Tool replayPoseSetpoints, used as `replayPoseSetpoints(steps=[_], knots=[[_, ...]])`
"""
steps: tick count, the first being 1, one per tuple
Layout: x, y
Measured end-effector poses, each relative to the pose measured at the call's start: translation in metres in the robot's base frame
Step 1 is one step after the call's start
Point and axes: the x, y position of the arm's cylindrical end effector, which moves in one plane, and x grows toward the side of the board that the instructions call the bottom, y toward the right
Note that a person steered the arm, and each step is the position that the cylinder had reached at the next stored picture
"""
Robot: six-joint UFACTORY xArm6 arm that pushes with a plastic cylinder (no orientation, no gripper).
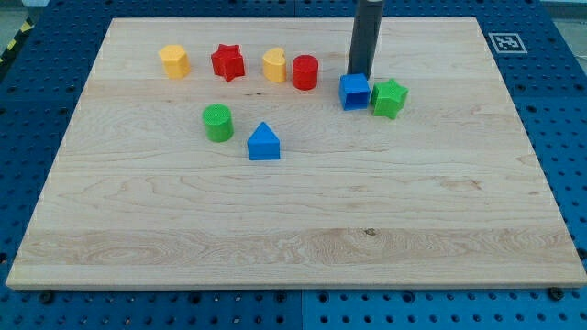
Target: Nudge the red circle a bit up and right
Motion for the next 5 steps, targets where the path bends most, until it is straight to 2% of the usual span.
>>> replayPoseSetpoints(steps=[1, 3, 4, 5], knots=[[0.027, 0.000], [0.028, -0.080], [0.033, -0.084], [0.033, -0.118]])
